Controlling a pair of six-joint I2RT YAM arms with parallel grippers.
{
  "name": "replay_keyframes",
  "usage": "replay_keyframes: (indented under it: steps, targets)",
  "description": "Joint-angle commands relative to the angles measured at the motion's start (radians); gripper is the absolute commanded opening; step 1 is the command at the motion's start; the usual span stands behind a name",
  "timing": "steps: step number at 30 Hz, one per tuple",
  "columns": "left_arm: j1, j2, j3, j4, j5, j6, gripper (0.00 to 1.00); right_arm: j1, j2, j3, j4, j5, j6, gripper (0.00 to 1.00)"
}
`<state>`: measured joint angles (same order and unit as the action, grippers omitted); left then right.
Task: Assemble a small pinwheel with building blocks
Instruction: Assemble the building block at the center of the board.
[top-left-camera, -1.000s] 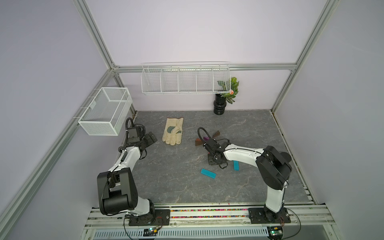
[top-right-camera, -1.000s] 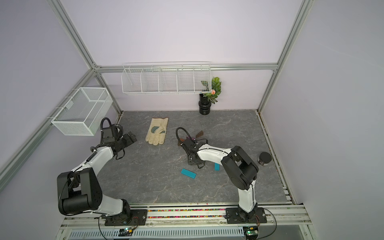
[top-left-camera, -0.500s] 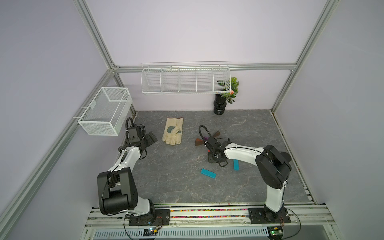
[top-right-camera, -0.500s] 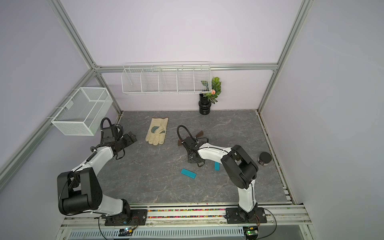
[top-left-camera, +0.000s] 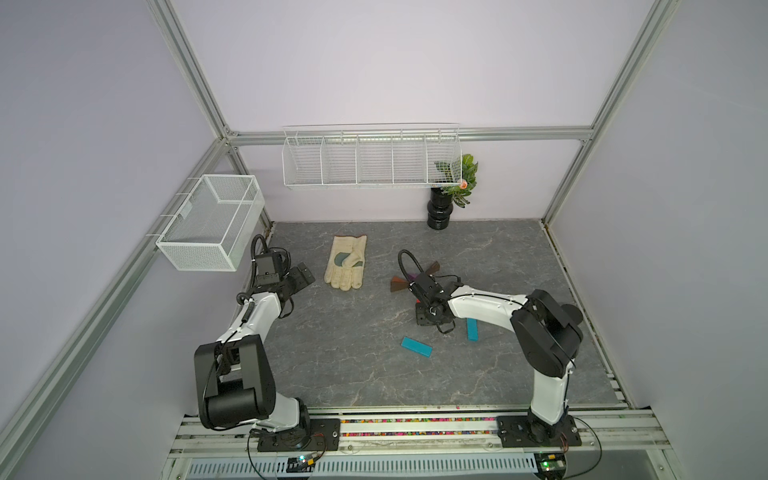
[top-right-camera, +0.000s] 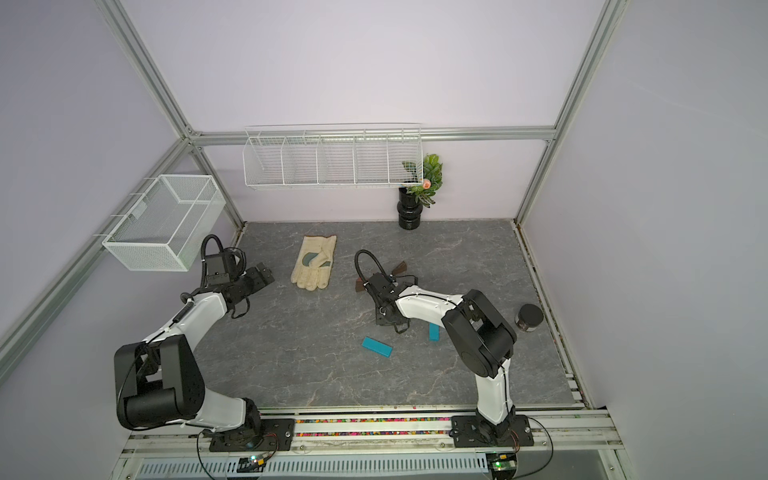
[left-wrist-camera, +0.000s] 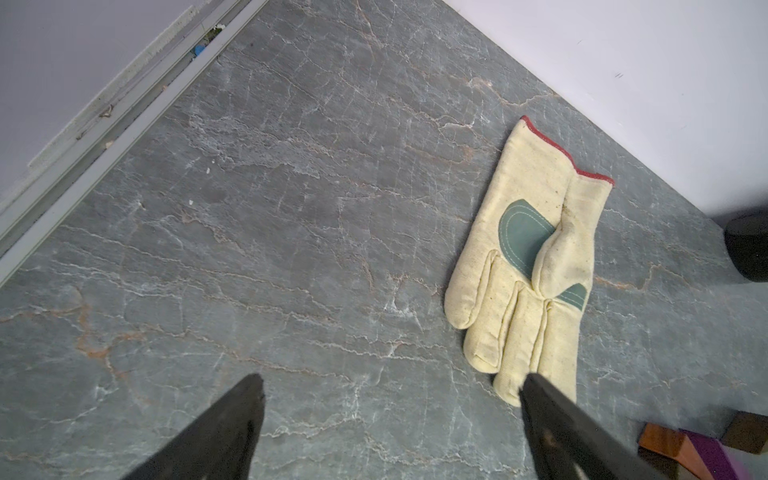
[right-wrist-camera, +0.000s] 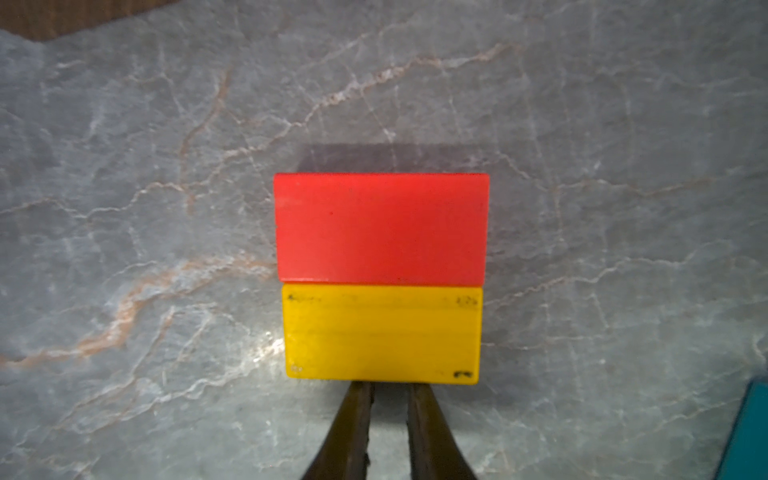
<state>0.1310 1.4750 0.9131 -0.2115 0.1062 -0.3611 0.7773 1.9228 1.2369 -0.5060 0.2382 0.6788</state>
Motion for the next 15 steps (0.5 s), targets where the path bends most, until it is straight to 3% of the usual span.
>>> replay_keyframes:
  steps: [1, 15]
  targets:
    - [0.004, 0.010, 0.033, -0.008, 0.006, 0.005, 0.97, -0.011, 0.043, -0.001, 0.008, -0.017, 0.019, 0.20]
    - [0.005, 0.014, 0.037, -0.011, 0.007, 0.006, 0.97, -0.008, 0.035, 0.003, 0.011, -0.042, 0.022, 0.21]
